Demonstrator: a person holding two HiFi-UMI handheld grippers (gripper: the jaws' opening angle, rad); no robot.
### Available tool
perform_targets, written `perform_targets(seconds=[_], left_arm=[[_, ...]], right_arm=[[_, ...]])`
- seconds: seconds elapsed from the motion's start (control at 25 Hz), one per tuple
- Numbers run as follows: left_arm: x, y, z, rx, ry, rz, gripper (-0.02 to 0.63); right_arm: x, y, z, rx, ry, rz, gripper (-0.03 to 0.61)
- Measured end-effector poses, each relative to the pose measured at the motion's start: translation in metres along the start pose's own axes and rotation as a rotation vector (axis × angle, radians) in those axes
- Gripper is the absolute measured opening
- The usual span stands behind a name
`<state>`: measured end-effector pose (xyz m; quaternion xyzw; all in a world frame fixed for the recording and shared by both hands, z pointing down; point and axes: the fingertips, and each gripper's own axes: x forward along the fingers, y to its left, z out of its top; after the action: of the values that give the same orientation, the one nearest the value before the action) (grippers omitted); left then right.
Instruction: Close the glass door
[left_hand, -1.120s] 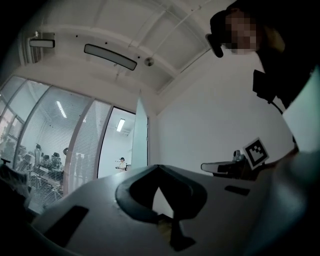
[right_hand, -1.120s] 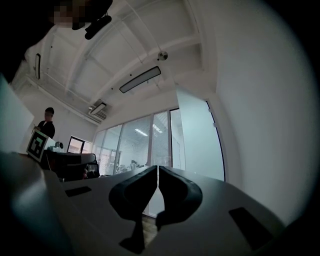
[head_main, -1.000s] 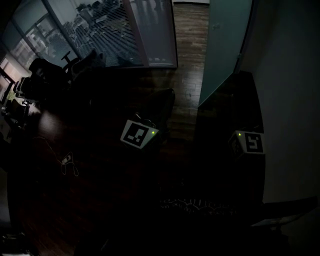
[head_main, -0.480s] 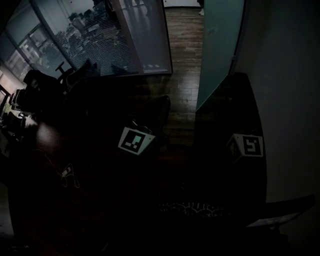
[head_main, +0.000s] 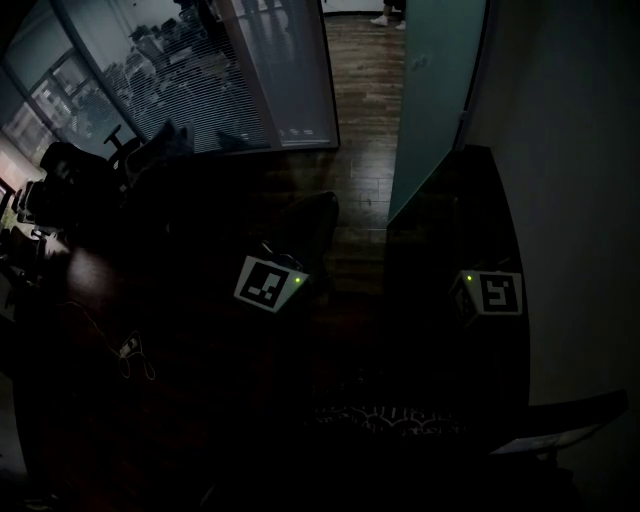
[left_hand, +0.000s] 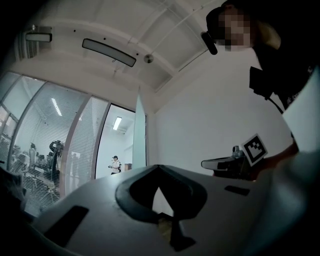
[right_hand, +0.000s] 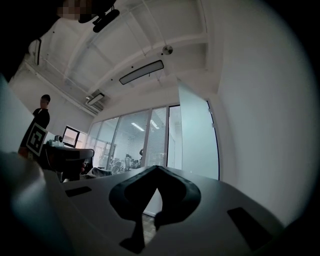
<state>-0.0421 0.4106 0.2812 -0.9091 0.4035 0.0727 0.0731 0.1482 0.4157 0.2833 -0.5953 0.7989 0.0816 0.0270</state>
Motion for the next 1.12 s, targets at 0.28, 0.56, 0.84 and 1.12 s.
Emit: perform_targets(seconds=[0.28,0.56,0.84,1.12], left_arm=[[0.033,0.020,-0.008,-0.001,0.011,0.035,0.002],[0.081,0.039,-0.020,-0.001,0.023,0.061,0.002],[0.104,0.040,-0.026,0.000,0.028,0.070,0.002],[0.129,0.046,-0.029,0.002,0.019,0.075,0.002]], right_arm=[[0.035,-0.024,-0.009,0.019,0.002,0.016,0.003],[0.083,-0.055,-0.021,0.041,0.008,0.048,0.003],[0.100,-0.066,-0.029,0.057,0.005,0.081,0.003],[0.119,-0.084,-0.037,0.042,0.013,0.087,0.003]])
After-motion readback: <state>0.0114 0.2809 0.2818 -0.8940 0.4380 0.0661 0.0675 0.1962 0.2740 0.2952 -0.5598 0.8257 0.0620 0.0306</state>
